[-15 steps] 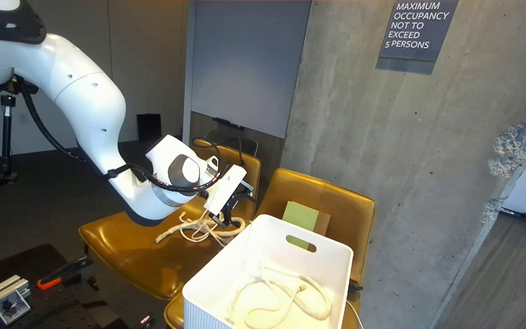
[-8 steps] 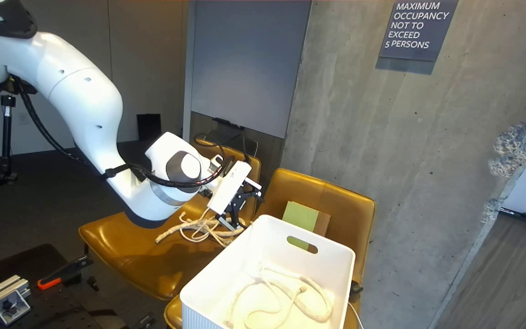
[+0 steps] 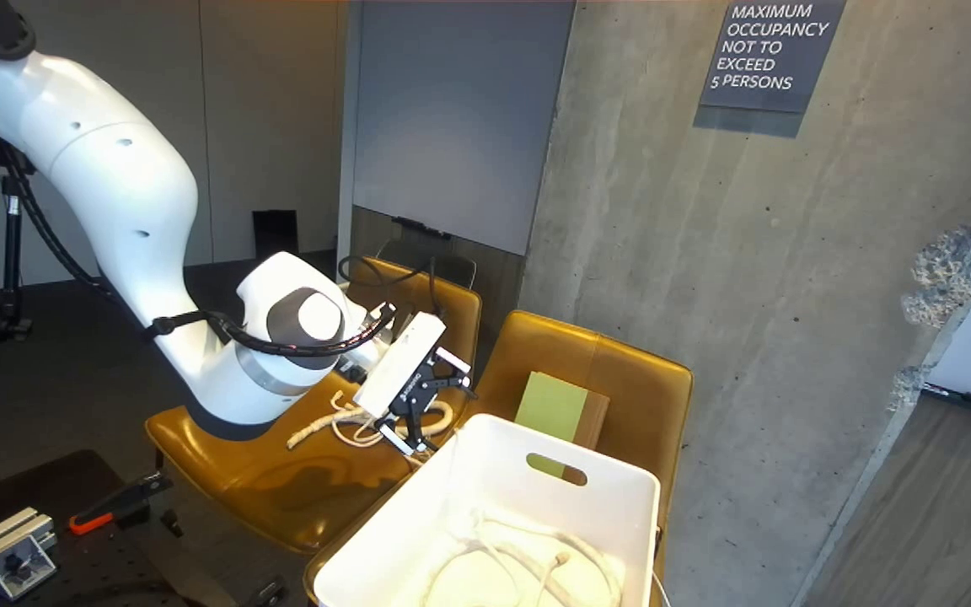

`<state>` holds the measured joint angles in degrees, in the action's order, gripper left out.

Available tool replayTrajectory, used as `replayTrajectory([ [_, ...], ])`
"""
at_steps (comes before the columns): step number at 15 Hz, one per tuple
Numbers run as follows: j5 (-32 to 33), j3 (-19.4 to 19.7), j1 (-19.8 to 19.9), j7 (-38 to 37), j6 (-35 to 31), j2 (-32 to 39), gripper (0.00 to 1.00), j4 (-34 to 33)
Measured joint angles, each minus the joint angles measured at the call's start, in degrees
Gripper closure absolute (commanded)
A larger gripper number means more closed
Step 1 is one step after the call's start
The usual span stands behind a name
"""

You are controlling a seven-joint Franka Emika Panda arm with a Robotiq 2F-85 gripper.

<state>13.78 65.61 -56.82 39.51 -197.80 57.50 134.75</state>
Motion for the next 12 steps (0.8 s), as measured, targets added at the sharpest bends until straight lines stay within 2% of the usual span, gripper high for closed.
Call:
replayTrajectory([
  [1, 0.0, 0.03, -0.23, -0.16, 0.01, -0.05, 0.14, 0.33],
  [5, 0.0, 0.07, -1.3, -1.16, 0.09, -0.39, 0.24, 0.97],
  [6, 0.0, 0.07, -1.58, -1.43, 0.14, -0.49, 0.44, 1.04],
  [8, 0.0, 0.08, -2.24, -1.87, 0.43, -0.81, 0.51, 1.18],
  [12, 0.0, 0.12, -3.59, -3.08, 2.04, -1.42, 0.82, 1.19],
])
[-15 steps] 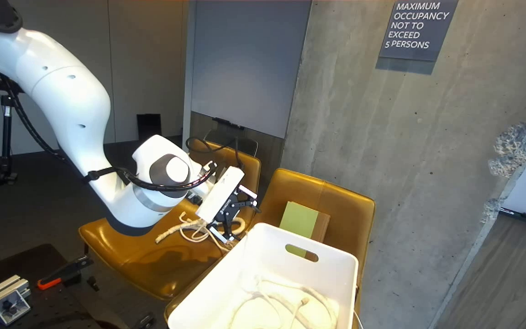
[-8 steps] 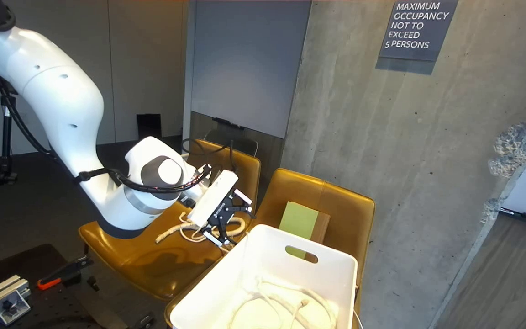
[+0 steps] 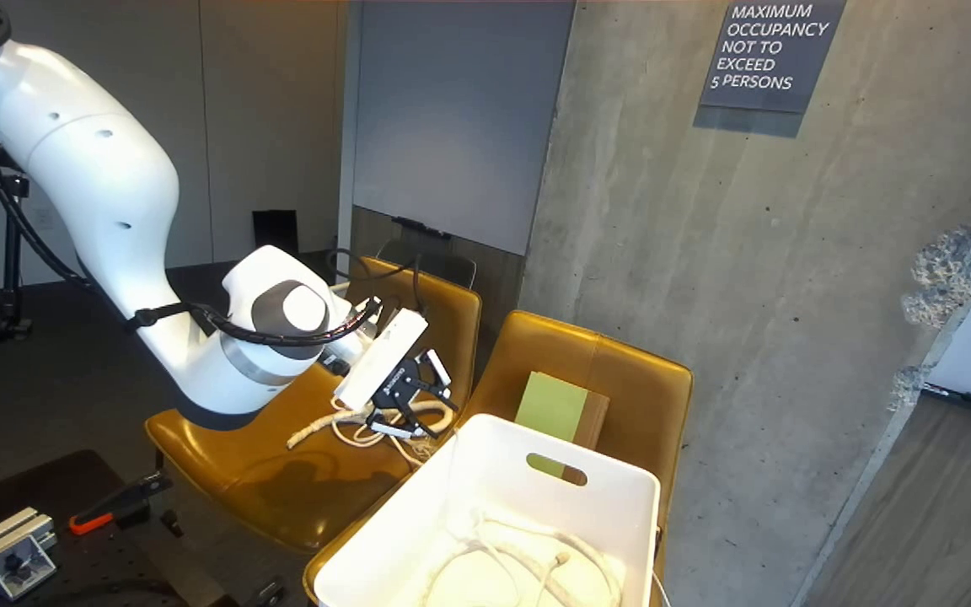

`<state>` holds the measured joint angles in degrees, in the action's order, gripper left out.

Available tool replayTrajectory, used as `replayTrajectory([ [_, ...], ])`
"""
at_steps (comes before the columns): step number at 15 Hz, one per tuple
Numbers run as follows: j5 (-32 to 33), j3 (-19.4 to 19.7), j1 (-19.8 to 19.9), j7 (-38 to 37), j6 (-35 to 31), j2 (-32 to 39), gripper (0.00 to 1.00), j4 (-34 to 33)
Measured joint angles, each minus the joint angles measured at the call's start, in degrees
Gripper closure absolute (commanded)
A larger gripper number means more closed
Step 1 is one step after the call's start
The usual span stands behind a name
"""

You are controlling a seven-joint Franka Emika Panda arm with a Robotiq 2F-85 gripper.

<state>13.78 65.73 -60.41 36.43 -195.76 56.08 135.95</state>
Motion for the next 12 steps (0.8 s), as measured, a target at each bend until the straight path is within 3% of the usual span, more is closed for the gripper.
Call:
replayTrajectory([
  [1, 0.0, 0.02, -0.27, -0.32, 0.62, -0.21, 0.82, 0.0],
  [8, 0.12, 0.38, -0.68, -2.06, 3.6, -0.53, 0.28, -0.12],
  [10, 0.21, 0.38, -0.7, -2.79, 4.09, -0.49, 0.28, -0.12],
  [12, 0.26, 0.38, -0.85, -3.38, 4.72, -0.47, 0.4, -0.12],
])
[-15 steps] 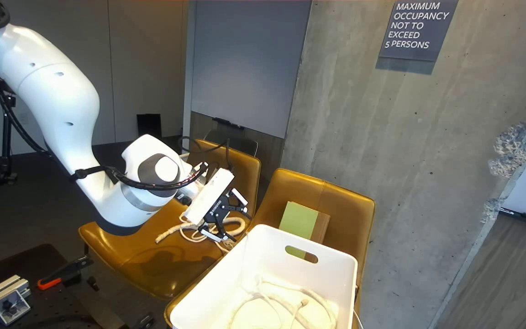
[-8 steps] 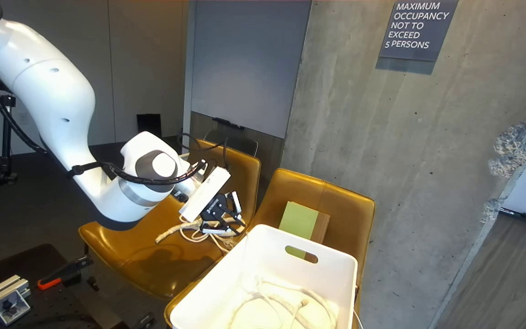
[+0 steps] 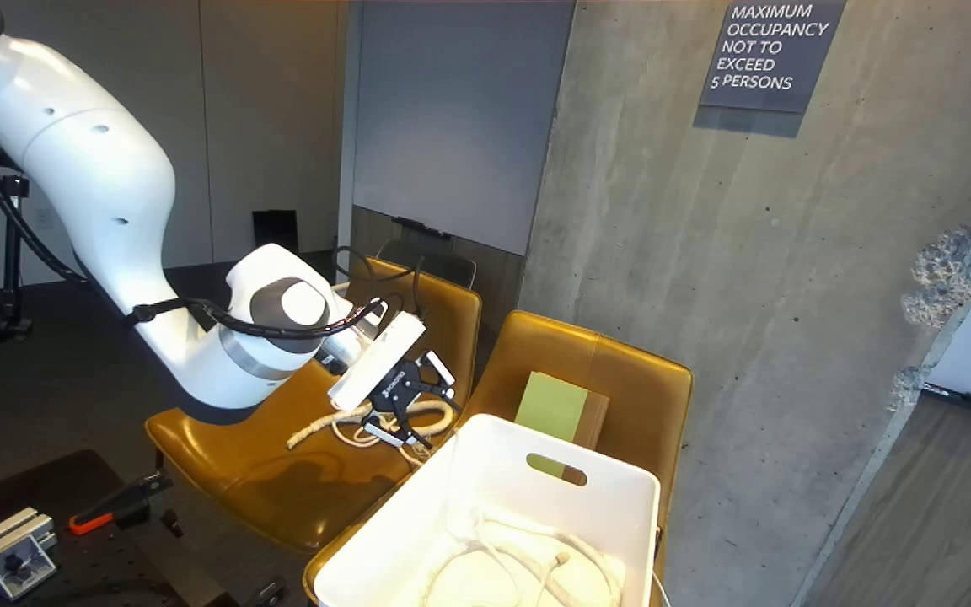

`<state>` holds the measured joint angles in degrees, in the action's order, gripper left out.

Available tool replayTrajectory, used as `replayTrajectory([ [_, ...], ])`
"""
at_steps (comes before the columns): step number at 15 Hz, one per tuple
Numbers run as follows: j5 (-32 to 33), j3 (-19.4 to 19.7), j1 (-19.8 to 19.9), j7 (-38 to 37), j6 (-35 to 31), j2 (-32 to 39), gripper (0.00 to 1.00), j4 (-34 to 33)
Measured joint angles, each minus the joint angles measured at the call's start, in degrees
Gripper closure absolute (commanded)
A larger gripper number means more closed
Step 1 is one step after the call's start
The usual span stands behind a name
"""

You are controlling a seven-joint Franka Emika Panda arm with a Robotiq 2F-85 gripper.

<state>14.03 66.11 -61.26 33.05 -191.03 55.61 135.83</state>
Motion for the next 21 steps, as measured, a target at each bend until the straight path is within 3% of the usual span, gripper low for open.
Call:
replayTrajectory([
  [3, 0.09, 0.0, -0.62, -0.9, 0.79, 0.0, 0.51, 0.07],
  [5, 0.17, 0.0, -1.08, -1.71, 1.07, 0.04, 0.46, 0.1],
  [6, 0.21, 0.0, -1.27, -2.04, 1.18, 0.04, 0.5, 0.1],
  [11, 0.26, 0.0, -2.22, -3.62, 1.92, 0.08, 0.94, 0.08],
  [12, 0.27, 0.0, -2.27, -3.9, 2.01, 0.1, 0.99, 0.08],
  [21, 0.28, 0.04, -2.03, -5.85, 2.44, 0.41, 1.0, 0.04],
])
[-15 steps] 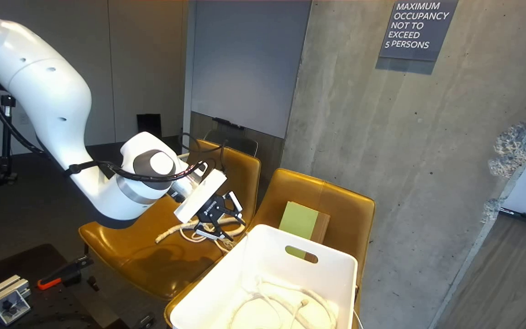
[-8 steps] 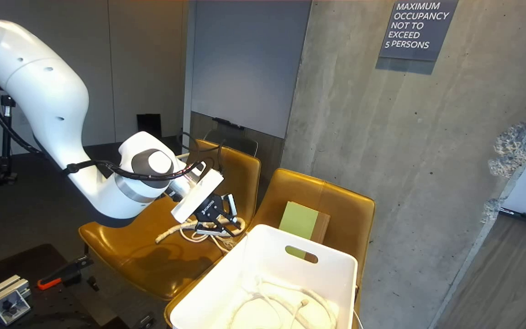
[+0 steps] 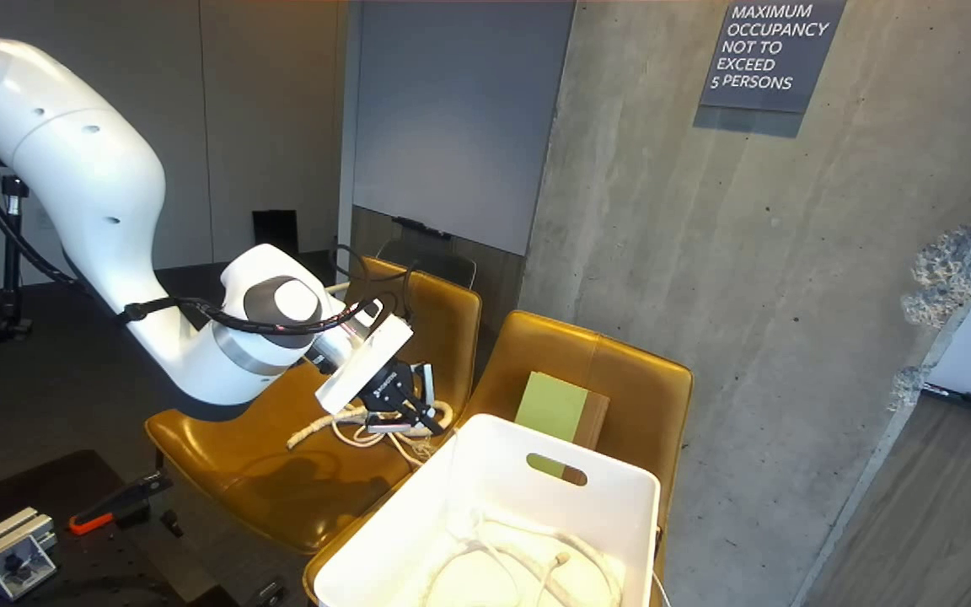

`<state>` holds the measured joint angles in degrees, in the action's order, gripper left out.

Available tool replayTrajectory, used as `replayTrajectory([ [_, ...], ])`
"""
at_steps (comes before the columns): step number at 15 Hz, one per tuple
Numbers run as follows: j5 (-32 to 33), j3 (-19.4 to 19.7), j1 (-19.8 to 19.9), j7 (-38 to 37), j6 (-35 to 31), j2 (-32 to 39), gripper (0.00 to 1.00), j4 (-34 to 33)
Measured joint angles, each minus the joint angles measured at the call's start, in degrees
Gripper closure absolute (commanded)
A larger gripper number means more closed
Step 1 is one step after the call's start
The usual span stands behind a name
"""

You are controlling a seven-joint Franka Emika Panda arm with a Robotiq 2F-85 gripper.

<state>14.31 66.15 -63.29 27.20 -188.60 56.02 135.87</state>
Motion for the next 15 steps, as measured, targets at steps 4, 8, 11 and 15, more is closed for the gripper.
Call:
replayTrajectory([
  [4, 0.0, 0.5, -0.13, -0.43, 0.17, -0.1, 0.6, -0.11],
  [8, 0.01, 1.02, -1.3, -0.44, 0.17, -0.26, 0.3, 0.07],
  [11, 0.01, 1.02, -2.69, -0.58, 0.38, -0.25, 0.1, 0.08],
  [15, 0.01, 0.87, -3.86, -0.94, 2.23, -0.22, 0.1, -1.25],
])
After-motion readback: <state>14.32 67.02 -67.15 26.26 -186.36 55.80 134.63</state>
